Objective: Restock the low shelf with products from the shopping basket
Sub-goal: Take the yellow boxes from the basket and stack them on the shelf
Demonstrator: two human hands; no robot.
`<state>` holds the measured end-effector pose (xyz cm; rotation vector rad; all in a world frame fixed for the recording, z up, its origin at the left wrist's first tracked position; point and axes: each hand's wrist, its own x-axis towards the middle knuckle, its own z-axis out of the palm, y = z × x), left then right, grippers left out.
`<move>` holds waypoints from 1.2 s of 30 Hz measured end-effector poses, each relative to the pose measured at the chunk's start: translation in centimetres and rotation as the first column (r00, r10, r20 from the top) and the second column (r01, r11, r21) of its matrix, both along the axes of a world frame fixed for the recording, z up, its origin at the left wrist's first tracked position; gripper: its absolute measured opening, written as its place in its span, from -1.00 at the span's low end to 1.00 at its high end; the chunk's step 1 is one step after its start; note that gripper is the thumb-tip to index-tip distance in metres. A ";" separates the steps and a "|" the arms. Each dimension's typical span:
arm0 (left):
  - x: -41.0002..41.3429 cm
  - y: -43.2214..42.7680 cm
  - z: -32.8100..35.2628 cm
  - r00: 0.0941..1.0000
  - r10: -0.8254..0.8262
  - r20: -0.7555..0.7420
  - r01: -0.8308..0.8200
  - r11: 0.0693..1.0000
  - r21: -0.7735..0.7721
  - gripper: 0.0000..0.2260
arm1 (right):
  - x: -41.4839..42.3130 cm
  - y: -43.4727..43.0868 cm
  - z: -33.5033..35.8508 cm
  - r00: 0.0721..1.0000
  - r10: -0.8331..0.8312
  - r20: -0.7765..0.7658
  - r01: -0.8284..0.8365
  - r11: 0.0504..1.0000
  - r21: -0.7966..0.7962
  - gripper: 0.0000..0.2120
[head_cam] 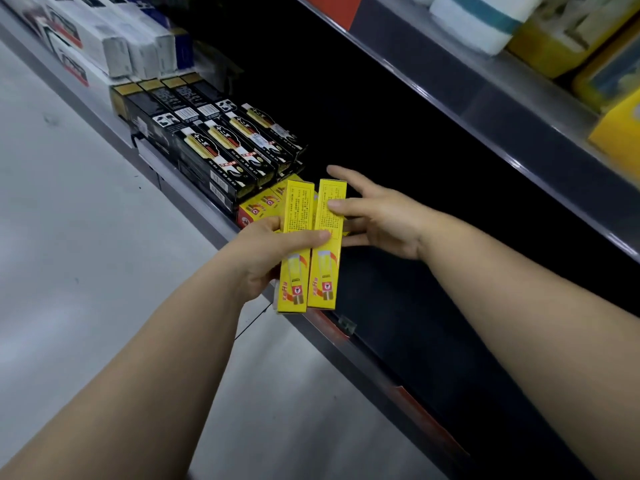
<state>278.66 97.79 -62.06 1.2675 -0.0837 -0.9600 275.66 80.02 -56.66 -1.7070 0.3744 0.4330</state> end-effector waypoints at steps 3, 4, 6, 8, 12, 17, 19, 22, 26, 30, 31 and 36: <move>0.5 0.2 -0.3 0.984 0.163 -0.064 -0.165 0.986 -0.020 -0.69 | 0.3 -1.1 -0.5 0.987 -0.146 0.064 0.151 0.986 -0.073 -0.67; 0.7 0.3 -0.4 0.974 0.213 -0.078 -0.215 0.977 -0.018 -0.74 | 0.3 -1.7 -0.6 0.959 -0.263 0.107 0.270 0.961 -0.059 -0.68; 1.0 0.5 -0.5 0.957 0.272 -0.100 -0.274 0.962 -0.003 -0.77 | 0.3 -3.1 -1.0 0.848 -0.501 0.174 0.511 0.860 -0.014 -0.75; 1.1 0.4 -0.7 0.931 0.335 -0.145 -0.336 0.942 0.023 -0.86 | 0.5 -3.9 -1.8 0.763 -0.610 0.216 0.636 0.767 -0.081 -0.80; 0.9 -0.1 -0.7 0.911 0.355 -0.210 -0.361 0.933 0.010 -0.96 | 1.7 -4.2 -4.8 0.785 -0.537 0.311 0.620 0.678 -0.394 -0.72; 1.3 -0.1 -1.0 0.923 0.364 -0.128 -0.364 0.931 0.022 -0.89 | 3.4 -3.2 -7.5 0.917 -0.331 0.222 0.394 0.668 -0.631 -0.65; 1.4 -0.1 -1.4 0.924 0.369 -0.104 -0.368 0.929 0.033 -0.95 | 3.6 -2.9 -8.5 0.946 -0.286 0.154 0.313 0.683 -0.660 -0.66; 1.4 -0.1 -1.8 0.917 0.386 -0.096 -0.384 0.922 0.044 -0.94 | 3.6 -2.8 -9.5 0.969 -0.239 0.063 0.216 0.694 -0.687 -0.66; 1.4 -0.1 -1.8 0.903 0.423 -0.072 -0.415 0.904 0.105 -0.60 | 3.5 -2.6 -8.1 0.993 -0.116 -0.021 0.048 0.561 -0.827 -0.50; 1.4 0.0 -1.2 0.936 0.351 0.041 -0.353 0.922 0.160 -0.58 | 2.2 0.3 -4.2 0.943 0.289 0.162 -0.028 0.557 -0.830 -0.14; 1.4 0.1 -1.0 0.947 0.310 0.085 -0.320 0.931 0.174 -0.59 | 1.9 0.9 -3.2 0.903 0.388 0.186 -0.057 0.536 -0.842 -0.13; 1.5 1.4 -0.2 0.974 0.116 0.195 -0.154 0.970 0.188 -0.63 | 0.4 0.4 -0.4 0.778 0.619 0.107 -0.136 0.332 -0.934 -0.54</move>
